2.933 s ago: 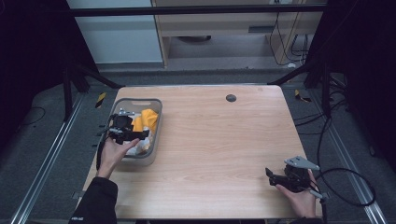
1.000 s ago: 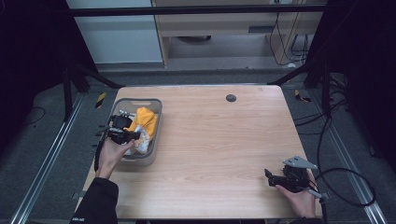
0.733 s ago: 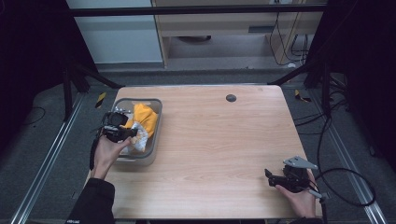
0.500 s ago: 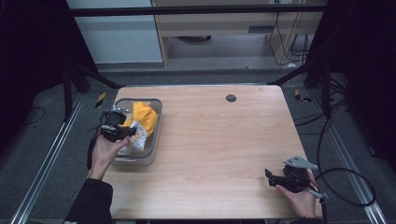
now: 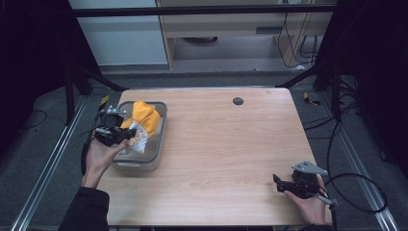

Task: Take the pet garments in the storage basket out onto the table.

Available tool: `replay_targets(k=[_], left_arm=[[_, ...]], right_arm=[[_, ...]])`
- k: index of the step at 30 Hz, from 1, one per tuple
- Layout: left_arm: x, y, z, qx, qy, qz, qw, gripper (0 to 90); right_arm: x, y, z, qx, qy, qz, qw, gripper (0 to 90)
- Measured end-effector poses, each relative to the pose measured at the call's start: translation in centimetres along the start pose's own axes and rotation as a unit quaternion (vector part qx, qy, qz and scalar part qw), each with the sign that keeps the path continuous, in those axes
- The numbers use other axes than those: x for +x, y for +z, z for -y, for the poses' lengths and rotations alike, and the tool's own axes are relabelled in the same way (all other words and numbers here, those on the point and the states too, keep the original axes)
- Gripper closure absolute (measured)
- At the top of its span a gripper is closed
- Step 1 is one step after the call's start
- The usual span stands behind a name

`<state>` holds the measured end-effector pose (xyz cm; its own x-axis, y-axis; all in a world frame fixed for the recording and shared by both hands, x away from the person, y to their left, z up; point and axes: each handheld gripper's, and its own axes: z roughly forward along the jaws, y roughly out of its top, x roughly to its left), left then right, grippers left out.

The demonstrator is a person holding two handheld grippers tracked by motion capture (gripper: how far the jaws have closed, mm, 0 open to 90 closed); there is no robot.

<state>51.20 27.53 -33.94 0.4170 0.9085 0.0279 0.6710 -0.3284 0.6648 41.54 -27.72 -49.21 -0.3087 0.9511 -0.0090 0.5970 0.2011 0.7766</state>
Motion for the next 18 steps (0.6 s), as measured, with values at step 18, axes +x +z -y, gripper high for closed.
replay_targets(k=[18], left_arm=[[-2.8, -2.6, -1.0, -0.022, 0.054, 0.034, 0.9978, 82.6]], right_arm=[[0.0, -0.1, 0.0, -0.002, -0.003, 0.001, 1.0, 11.7]])
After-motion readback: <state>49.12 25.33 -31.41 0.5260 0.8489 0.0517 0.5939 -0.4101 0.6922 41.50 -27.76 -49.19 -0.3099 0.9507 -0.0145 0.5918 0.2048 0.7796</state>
